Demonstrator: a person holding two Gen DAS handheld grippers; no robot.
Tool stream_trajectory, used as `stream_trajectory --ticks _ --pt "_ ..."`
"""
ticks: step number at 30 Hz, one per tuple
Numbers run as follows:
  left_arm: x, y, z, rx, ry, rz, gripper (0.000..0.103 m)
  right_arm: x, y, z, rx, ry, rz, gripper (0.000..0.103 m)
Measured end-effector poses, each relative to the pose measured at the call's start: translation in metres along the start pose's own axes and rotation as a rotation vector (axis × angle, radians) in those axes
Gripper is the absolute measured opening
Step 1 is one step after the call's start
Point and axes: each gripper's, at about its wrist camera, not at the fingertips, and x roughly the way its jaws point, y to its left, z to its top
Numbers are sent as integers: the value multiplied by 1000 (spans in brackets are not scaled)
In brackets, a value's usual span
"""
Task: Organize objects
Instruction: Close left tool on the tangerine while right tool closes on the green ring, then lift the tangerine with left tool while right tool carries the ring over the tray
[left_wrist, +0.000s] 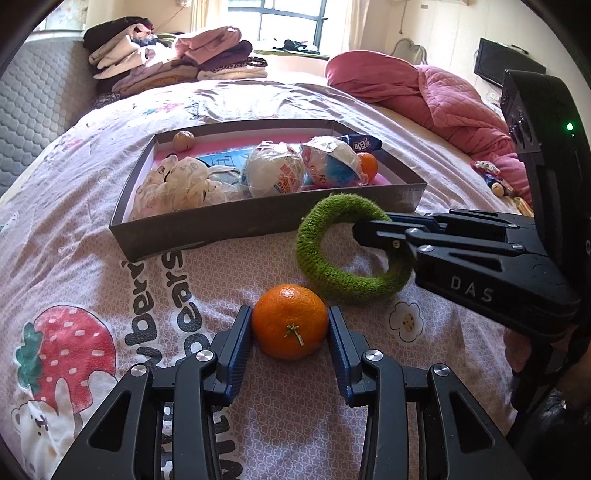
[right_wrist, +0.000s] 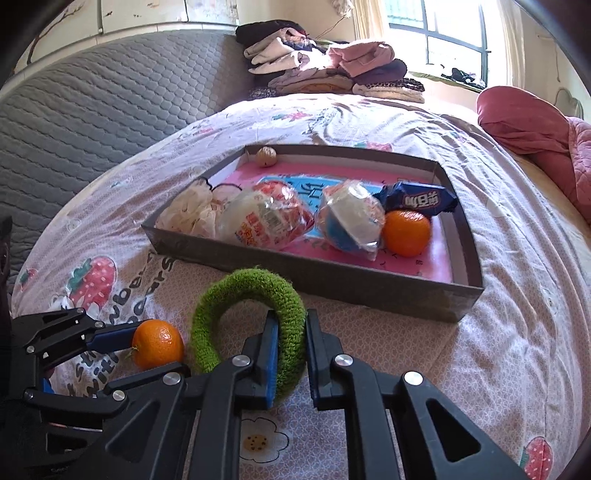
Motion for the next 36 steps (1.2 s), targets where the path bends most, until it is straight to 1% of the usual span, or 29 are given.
stream_trajectory --ticks 6,16,18,23,36 --pt "-8 1 7 1 -27 7 40 -12 -6 7 37 -51 -12 13" --pt "-23 4 34 5 -92 50 40 -35 -16 18 79 -143 -21 13" --pt "-25 5 38 3 -92 58 40 -39 -18 20 87 -157 -24 13" --pt "-30 7 46 -1 -105 65 40 -47 -21 26 84 -193 -59 13" --pt "-36 15 68 3 -127 69 40 -52 -19 32 63 -221 -78 13"
